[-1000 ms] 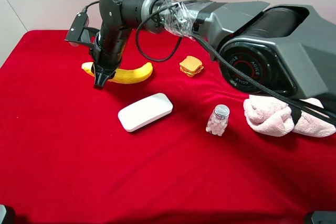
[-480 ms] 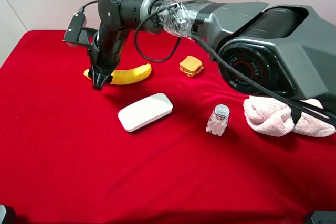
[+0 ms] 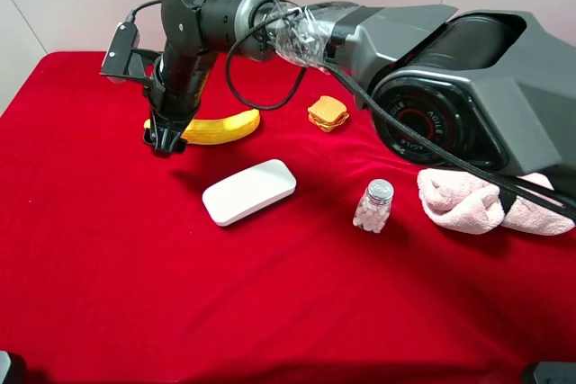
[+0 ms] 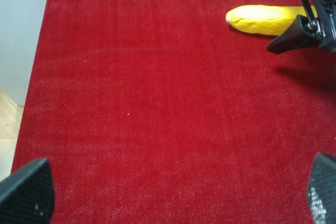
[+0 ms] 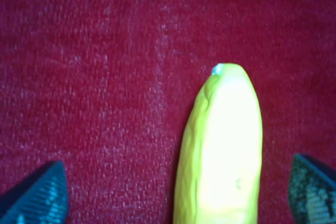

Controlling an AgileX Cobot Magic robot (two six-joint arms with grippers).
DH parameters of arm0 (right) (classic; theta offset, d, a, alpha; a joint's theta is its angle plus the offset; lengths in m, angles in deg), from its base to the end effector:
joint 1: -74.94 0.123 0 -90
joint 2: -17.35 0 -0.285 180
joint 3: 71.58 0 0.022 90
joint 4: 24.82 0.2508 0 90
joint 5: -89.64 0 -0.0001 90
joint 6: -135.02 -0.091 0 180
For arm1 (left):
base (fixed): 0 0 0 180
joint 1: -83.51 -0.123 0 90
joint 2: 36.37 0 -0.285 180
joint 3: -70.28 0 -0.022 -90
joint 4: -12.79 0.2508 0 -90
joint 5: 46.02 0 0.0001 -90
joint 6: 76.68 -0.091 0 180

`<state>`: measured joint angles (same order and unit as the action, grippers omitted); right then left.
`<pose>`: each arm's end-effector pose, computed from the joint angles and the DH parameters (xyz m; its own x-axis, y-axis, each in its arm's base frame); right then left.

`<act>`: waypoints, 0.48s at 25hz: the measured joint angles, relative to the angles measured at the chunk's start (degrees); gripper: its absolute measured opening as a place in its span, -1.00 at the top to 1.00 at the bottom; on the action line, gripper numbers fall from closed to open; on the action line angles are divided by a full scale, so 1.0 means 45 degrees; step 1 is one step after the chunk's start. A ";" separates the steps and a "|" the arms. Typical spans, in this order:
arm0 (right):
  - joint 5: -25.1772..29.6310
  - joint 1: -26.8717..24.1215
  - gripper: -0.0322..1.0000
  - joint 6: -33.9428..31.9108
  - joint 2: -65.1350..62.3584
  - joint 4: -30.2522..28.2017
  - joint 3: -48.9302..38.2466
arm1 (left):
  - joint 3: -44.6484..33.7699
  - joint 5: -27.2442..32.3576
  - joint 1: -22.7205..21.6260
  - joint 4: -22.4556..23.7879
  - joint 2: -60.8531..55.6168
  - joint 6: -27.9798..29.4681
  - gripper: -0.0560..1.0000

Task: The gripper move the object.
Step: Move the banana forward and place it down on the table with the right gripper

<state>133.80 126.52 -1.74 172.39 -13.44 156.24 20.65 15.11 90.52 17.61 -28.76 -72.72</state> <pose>0.3309 0.4374 0.1113 0.0250 -0.8832 -0.4682 -0.9810 0.0685 -0.1816 -0.0028 0.0071 0.2719 -0.4717 0.0294 -0.8812 0.0440 0.9990 0.0098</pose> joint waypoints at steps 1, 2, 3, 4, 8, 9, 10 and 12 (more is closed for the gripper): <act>0.0000 0.0000 -0.35 0.0000 0.0000 -0.0014 0.0000 | 0.0000 0.0000 0.0000 0.0000 0.0000 0.0000 -0.91; 0.0000 0.0000 -0.36 0.0000 0.0000 -0.0040 0.0000 | 0.0000 0.0000 0.0000 0.0000 0.0000 0.0000 -0.91; 0.0000 0.0000 -0.37 0.0000 0.0000 -0.0111 0.0000 | 0.0000 0.0000 0.0000 0.0000 0.0000 0.0000 -0.91; 0.0000 0.0000 -0.37 0.0000 0.0000 -0.0177 0.0000 | 0.0000 0.0000 0.0000 0.0000 0.0000 0.0000 -0.91; 0.0013 0.0000 -0.37 0.0000 -0.0084 -0.0500 0.0000 | 0.0000 0.0000 0.0000 0.0000 0.0000 0.0000 -0.91; 0.0042 0.0000 -0.37 0.0000 -0.0147 -0.0517 0.0000 | 0.0000 0.0000 0.0000 0.0000 0.0000 0.0000 -0.91; 0.0170 0.0000 -0.37 0.0000 -0.0254 -0.0532 0.0000 | 0.0000 0.0000 0.0000 0.0000 0.0000 0.0000 -0.91; 0.0537 0.0000 -0.37 0.0000 -0.0597 -0.0579 0.0000 | 0.0000 0.0000 0.0000 0.0000 0.0000 0.0000 -0.91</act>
<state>136.21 126.52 -1.74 169.71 -16.05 156.24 20.65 15.11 90.52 17.61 -28.76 -72.72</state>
